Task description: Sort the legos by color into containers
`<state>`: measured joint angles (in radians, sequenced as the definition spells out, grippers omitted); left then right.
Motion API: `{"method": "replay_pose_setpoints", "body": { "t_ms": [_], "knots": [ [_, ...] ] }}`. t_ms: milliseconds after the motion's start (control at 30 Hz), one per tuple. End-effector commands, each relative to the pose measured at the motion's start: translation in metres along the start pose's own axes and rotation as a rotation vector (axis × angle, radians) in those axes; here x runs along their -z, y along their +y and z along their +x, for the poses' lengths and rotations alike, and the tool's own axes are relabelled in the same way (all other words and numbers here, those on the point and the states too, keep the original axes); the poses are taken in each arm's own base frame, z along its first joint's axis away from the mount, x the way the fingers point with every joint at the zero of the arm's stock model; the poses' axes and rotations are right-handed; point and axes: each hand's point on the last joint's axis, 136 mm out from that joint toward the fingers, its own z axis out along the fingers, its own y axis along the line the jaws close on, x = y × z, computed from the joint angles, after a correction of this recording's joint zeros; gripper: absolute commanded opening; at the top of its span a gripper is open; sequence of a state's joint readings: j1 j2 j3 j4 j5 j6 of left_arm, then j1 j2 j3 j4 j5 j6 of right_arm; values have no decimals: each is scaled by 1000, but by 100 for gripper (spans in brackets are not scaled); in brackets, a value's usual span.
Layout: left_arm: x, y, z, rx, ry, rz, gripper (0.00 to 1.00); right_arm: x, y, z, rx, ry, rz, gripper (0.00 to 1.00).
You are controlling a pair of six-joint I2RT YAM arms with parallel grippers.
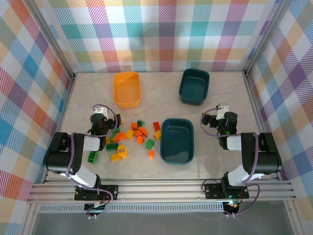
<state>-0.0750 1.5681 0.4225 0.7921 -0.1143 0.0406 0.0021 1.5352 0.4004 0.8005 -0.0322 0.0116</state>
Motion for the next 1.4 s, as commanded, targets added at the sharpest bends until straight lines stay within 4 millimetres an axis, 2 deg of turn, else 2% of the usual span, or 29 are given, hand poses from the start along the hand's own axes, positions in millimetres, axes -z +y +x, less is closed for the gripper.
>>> {"method": "replay_pose_setpoints", "body": {
  "t_ms": [0, 33, 100, 200, 267, 333, 367, 400, 467, 533, 600, 667, 733, 867, 967, 1100, 1133, 1200, 1267, 1367],
  "knots": [
    [7, 0, -26, 12, 3, -5, 100, 4, 8, -29, 46, 15, 20, 100],
    [14, -4, -37, 0, 18, 10, 100, 9, 13, -41, 67, 29, 25, 100],
    [38, -14, -77, 16, -56, 60, 100, 26, 27, -84, 44, 11, 34, 100],
    [86, -25, -142, 123, -189, 146, 100, 64, 41, -135, -144, 59, 73, 100],
    [116, -27, -174, 198, -230, 173, 100, 84, 48, -151, -296, 101, 56, 100],
    [138, -18, -193, 327, -240, 143, 100, 95, 54, -148, -359, 136, 28, 100],
    [145, -6, -191, 448, -211, 82, 100, 96, 50, -136, -440, 146, 51, 100],
    [151, 14, -180, 592, -162, -33, 100, 95, 52, -125, -500, 158, 32, 100],
    [161, 52, -139, 769, -75, -290, 100, 90, 68, -100, -506, 234, -61, 85],
    [160, 69, -107, 808, -46, -408, 100, 86, 78, -65, -510, 404, -73, 74],
    [152, 73, -74, 821, 19, -443, 100, 84, 84, -28, -479, 570, -51, 62],
    [143, 66, -55, 825, 81, -423, 100, 87, 92, 0, -424, 665, -47, 61],
    [131, 55, -43, 837, 140, -377, 100, 91, 103, 23, -380, 721, -57, 63],
    [104, 27, -38, 791, 309, -282, 100, 97, 126, 57, -306, 837, -107, 64],
    [86, 4, -39, 716, 455, -197, 99, 98, 132, 76, -268, 887, -104, 60],
    [64, -13, -40, 686, 537, -131, 97, 96, 136, 93, -265, 918, -109, 46],
    [59, -15, -42, 685, 545, -124, 97, 95, 137, 95, -256, 925, -107, 37],
    [48, -23, -48, 691, 561, -95, 96, 92, 137, 93, -227, 918, -77, 20],
    [38, -29, -59, 680, 568, -62, 95, 93, 142, 82, -208, 885, -93, 13],
    [23, -28, -75, 643, 570, -82, 94, 95, 148, 51, -183, 805, -122, 4]
  ]
}}
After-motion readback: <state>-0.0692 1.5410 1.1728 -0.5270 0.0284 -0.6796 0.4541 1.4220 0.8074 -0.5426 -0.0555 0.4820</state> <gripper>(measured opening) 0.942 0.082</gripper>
